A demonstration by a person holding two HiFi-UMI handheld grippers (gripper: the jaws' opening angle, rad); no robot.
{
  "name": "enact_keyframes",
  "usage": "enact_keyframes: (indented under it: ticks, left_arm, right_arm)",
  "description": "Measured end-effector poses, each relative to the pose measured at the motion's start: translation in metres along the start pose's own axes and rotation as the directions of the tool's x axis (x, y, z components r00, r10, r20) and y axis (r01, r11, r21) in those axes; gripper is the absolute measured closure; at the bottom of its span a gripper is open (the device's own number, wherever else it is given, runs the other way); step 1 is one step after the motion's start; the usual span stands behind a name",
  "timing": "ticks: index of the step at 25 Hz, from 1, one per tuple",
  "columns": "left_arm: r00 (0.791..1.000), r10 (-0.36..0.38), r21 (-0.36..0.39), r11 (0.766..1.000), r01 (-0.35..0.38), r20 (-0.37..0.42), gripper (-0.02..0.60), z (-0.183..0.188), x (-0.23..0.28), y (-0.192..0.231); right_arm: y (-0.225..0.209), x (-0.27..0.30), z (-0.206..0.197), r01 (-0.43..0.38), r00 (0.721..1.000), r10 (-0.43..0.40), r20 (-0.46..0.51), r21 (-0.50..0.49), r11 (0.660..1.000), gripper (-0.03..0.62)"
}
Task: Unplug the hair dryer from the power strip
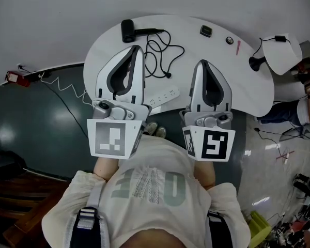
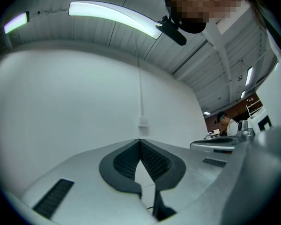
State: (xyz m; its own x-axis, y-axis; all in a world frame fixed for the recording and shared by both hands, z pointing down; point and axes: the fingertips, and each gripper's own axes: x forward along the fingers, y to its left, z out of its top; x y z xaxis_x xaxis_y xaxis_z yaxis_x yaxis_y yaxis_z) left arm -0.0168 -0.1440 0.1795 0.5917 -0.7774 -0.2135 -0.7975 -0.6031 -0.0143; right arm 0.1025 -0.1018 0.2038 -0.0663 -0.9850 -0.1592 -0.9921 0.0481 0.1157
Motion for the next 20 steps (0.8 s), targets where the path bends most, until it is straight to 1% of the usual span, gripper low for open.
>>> enact_keyframes:
  ticks: [5, 11, 15, 20]
  left_arm:
    - [1.000, 0.001, 0.003, 1.000, -0.001, 0.001, 0.575, -0.0008, -0.0012, -0.0007]
    - [1.000, 0.006, 0.013, 1.000, -0.005, -0.013, 0.575, -0.0046, 0.0003, 0.0011]
    - [1.000, 0.006, 0.014, 1.000, -0.006, -0.012, 0.575, -0.0048, 0.0010, 0.0010]
    - [1.000, 0.009, 0.039, 0.999, -0.008, -0.019, 0.575, -0.0079, 0.0054, 0.0023]
  right_arm:
    - [-0.0008, -0.0002, -0.0024, -0.009, 1.000, 0.009, -0.002, 0.015, 1.000, 0.591]
    - [0.0029, 0.0022, -0.0081, -0.028, 0.999, 0.028, -0.019, -0.002, 1.000, 0.590]
    - [0.0049, 0.0017, -0.0068, -0.041, 0.999, 0.041, -0.011, -0.010, 0.999, 0.590]
    - [0.0044, 0.0085, -0.0079, -0.048, 0.999, 0.048, -0.006, -0.012, 0.999, 0.590]
